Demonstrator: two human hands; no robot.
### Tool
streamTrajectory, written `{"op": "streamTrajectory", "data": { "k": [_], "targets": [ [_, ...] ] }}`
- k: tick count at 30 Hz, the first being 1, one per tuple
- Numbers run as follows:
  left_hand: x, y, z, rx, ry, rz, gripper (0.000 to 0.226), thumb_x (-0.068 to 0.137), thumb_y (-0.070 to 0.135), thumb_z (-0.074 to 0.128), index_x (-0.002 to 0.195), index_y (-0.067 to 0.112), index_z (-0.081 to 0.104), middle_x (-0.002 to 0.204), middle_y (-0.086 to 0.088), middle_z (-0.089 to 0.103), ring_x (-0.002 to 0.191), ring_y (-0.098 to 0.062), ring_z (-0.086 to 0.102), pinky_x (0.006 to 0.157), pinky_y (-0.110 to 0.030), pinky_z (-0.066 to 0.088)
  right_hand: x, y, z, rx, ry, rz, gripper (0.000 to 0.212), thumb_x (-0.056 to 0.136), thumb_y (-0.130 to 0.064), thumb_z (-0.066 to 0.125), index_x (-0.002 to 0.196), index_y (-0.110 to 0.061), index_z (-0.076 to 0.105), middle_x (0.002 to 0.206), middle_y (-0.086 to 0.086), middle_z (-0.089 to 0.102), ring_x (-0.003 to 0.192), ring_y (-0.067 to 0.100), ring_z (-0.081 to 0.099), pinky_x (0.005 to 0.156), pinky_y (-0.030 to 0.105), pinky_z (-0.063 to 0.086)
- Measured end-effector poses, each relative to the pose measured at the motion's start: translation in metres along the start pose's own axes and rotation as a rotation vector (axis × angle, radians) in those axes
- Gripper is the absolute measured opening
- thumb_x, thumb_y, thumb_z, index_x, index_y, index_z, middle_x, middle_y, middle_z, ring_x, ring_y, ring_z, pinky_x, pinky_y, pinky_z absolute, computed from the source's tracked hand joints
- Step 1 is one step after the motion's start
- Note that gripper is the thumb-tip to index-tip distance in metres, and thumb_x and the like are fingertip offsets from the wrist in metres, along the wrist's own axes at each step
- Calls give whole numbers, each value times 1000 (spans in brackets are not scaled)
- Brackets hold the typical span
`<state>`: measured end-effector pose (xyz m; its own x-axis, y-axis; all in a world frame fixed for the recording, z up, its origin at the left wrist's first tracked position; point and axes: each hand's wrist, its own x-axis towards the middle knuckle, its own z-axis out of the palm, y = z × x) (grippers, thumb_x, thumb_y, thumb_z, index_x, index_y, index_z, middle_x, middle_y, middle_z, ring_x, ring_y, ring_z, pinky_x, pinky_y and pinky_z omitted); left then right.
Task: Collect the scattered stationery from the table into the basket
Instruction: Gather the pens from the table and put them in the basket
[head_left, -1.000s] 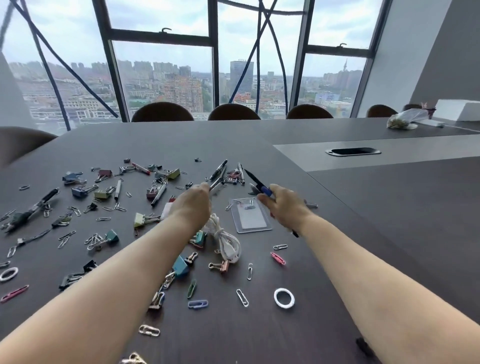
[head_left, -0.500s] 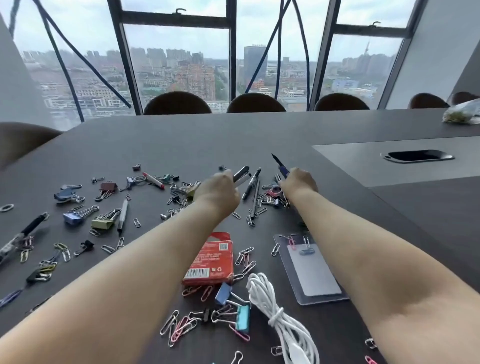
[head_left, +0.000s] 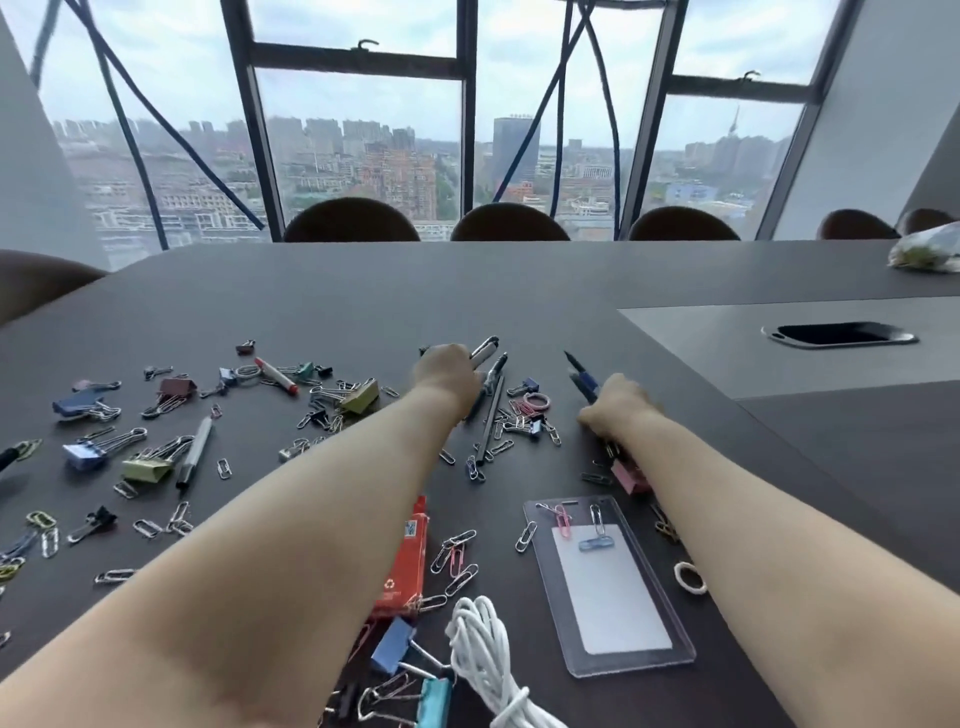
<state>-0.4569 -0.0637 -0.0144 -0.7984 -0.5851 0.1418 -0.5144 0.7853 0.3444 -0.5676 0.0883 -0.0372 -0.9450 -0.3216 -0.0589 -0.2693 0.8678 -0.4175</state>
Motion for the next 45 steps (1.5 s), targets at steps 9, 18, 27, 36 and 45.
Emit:
{"op": "streamTrajectory", "data": {
  "k": [9, 18, 27, 36, 45],
  "targets": [
    [0, 3, 25, 46, -57, -107, 31, 93, 24, 48, 116, 4, 54, 123, -16, 55, 114, -31, 53, 88, -36, 44, -5, 17, 4, 168, 1, -88, 27, 84, -43, 58, 81, -18, 48, 92, 5, 54, 92, 28, 55, 81, 32, 42],
    [-24, 4, 15, -92, -86, 9, 32, 94, 23, 44, 117, 0, 42, 125, -19, 48, 112, -35, 51, 91, -38, 40, -16, 17, 2, 144, 49, -99, 27, 87, -42, 55, 94, -16, 52, 112, 11, 61, 105, 31, 56, 79, 31, 39],
    [-28, 13, 27, 9, -67, -20, 47, 86, 43, 59, 113, 5, 51, 120, -13, 58, 113, -30, 53, 86, -34, 43, -24, 15, 3, 98, 97, -161, 34, 89, -41, 54, 107, -12, 56, 113, 13, 61, 106, 31, 56, 78, 31, 39],
    [-34, -5, 2, -18, -114, -37, 34, 95, 33, 47, 110, 4, 56, 117, -14, 60, 109, -30, 56, 83, -33, 43, -23, 13, 6, 23, 119, -154, 31, 89, -41, 52, 103, -13, 55, 108, 13, 62, 100, 30, 57, 73, 30, 37],
    [-63, -116, -66, -178, 77, -190, 29, 94, 20, 49, 110, -4, 49, 112, -22, 59, 103, -35, 57, 83, -36, 44, -55, -44, 3, 27, 212, -343, 27, 92, -28, 52, 105, -5, 51, 99, 21, 65, 90, 37, 61, 71, 37, 44]
  ]
}}
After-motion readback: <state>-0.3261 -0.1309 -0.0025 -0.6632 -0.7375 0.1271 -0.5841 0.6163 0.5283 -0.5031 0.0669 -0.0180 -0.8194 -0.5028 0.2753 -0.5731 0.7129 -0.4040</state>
